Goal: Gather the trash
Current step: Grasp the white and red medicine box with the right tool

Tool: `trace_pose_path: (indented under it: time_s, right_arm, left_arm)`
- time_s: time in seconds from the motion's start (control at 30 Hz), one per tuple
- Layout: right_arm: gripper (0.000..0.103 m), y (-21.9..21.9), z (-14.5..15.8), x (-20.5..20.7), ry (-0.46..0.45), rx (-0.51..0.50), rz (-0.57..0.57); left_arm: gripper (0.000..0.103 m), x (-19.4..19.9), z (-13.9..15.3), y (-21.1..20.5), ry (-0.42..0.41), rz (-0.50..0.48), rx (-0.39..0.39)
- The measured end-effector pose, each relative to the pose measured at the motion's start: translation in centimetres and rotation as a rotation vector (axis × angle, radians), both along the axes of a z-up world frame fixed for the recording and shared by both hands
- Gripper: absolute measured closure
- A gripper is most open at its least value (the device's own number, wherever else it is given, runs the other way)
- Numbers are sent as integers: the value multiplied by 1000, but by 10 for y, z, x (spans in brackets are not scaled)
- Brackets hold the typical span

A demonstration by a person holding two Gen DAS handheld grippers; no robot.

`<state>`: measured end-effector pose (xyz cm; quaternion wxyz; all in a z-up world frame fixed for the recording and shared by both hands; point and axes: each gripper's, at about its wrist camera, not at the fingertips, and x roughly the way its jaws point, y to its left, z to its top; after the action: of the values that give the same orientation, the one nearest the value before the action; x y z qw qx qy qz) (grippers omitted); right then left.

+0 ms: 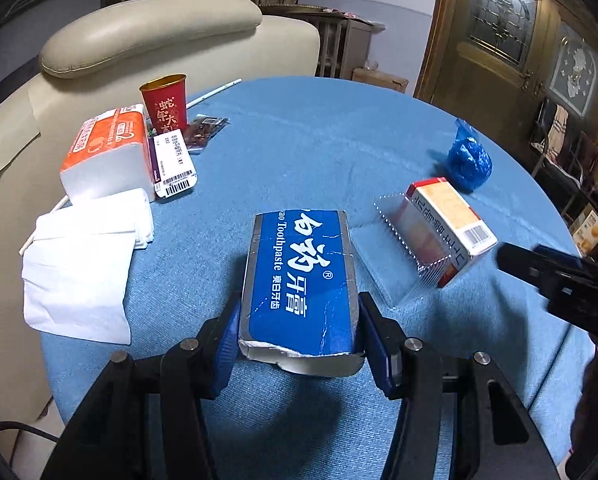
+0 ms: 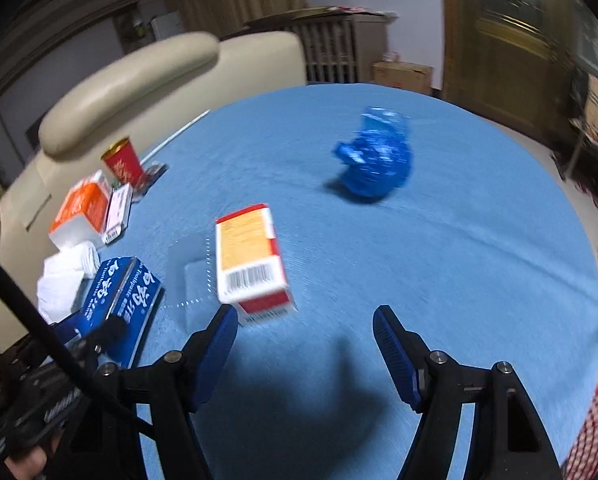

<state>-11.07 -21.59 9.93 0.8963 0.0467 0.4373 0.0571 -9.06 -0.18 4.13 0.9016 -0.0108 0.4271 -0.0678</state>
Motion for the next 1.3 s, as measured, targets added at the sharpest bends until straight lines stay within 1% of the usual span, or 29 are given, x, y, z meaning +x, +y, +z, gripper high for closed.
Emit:
trace_pose_path:
  time_s: [0.1, 0.2, 0.27, 0.33, 0.4, 0.47, 0.5, 0.53, 0.57, 0.67, 0.87, 1.03, 1.3]
  right_arm:
    - [29, 11, -9, 14, 13, -31, 19]
    - [29, 18, -6, 24, -2, -22, 25]
    - [29, 26, -6, 34, 2, -37, 40]
    - [29, 31, -13, 44, 30, -43, 57]
    - [29, 33, -24, 50, 77, -53, 66]
    - [29, 27, -31, 50, 85, -9, 53]
    - [31, 23, -32, 50, 95, 10, 42]
    - [45, 21, -34, 49, 99, 19, 41]
    - [50, 22, -34, 48, 101, 15, 49]
    - [50, 21, -34, 41, 98, 23, 61]
    - [50, 7, -32, 17, 86, 61, 25]
    - [50, -11, -33, -12, 79, 87, -11]
    - [50, -32, -21, -54, 46, 108, -53]
  left_arm:
    - [46, 3, -3, 3, 11, 3, -6]
    - [46, 5, -6, 5, 24, 7, -10]
    - [46, 4, -6, 4, 20, 6, -8]
    - [46, 4, -5, 4, 18, 6, -6]
    - [46, 4, -5, 3, 17, 5, -4]
    - [46, 4, -5, 3, 15, 4, -3]
    - [46, 4, -5, 3, 14, 4, -1]
    - [46, 4, -5, 3, 14, 3, 2]
    - [46, 4, -5, 2, 13, 4, 4]
    - [46, 3, -5, 2, 19, 4, -4]
    - [46, -7, 2, -4, 3, -9, -1]
    - [46, -21, 12, -13, -21, -29, 4]
    - [46, -42, 29, -35, -54, -77, 13]
